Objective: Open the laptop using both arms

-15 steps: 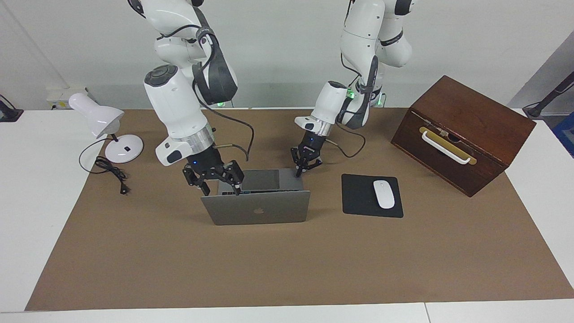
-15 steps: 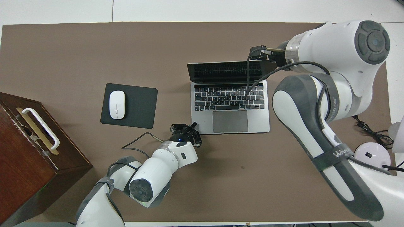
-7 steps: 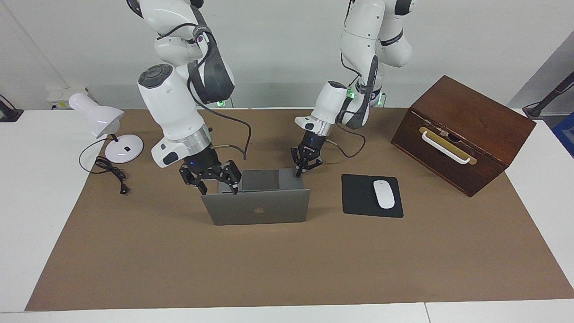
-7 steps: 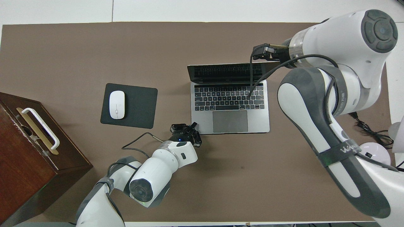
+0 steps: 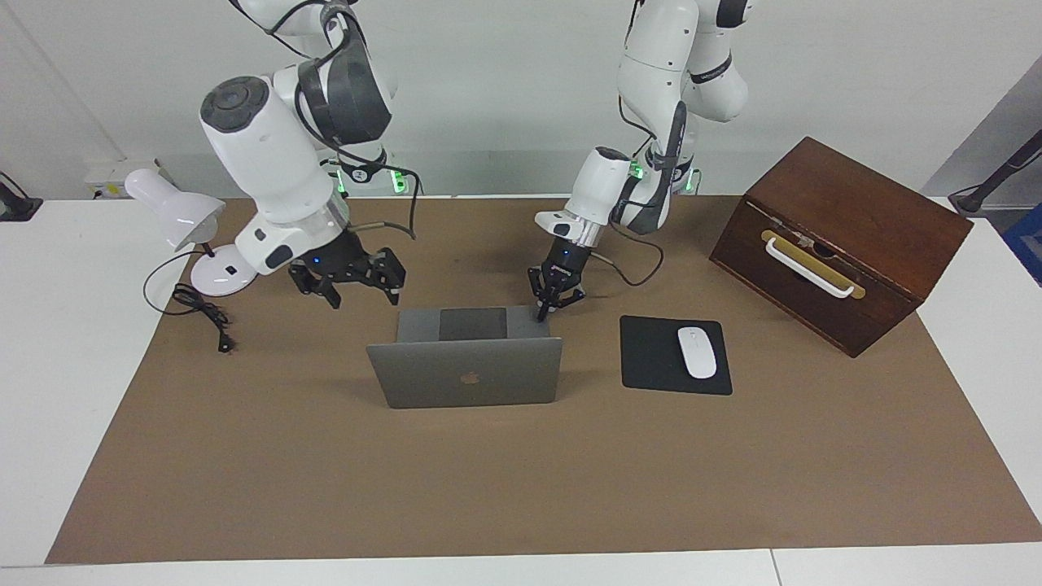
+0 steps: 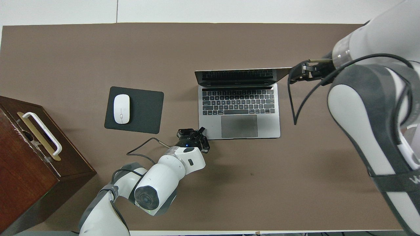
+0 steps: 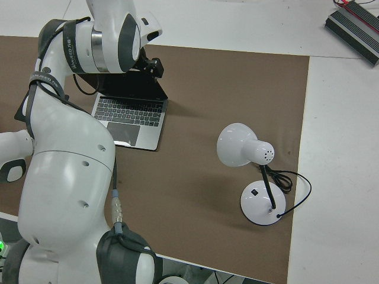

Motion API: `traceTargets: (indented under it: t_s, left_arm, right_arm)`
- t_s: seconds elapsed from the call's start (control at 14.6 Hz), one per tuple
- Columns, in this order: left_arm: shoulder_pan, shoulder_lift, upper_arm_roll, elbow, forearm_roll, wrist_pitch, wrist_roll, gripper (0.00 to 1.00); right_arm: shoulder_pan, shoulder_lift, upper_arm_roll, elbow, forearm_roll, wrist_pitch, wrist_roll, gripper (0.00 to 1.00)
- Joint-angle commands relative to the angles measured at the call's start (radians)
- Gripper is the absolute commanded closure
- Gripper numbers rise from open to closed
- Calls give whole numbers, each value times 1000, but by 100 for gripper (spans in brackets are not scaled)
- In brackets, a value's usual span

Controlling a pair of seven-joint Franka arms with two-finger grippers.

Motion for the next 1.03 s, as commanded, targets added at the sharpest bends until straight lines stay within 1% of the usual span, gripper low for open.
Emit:
traceTargets:
  t_s: [0.0,0.07,0.21,0.34,0.62,0.75,0.96]
  left_arm:
    - [-15,74,12,41,-15,14,-11,100]
    - [-13,74,12,41,-15,14,-11,100]
    - [-13,72,12,41,-15,14,-25,100]
    - [-18,74,12,41,-17,14,-57,100]
    - [-18,66,12,63,-17,11,-89,100]
    - [-12,63,12,66,-15,9,-97,100]
    - [-4,54,12,84,-17,-44,-97,100]
  right_arm:
    - [-82,-101,10,-54,-47,-95,-147,1]
    - [-117,-117,10,-55,-52,-124,-201,1]
    - [-166,-138,10,-57,-78,-142,-296,0]
    - [-194,-143,10,-66,-104,-146,-350,0]
    - [-206,-143,10,-68,-136,-127,-367,0]
    - [-219,-143,10,-80,-136,-94,-369,0]
    - [-219,-144,10,-88,-132,-77,-358,0]
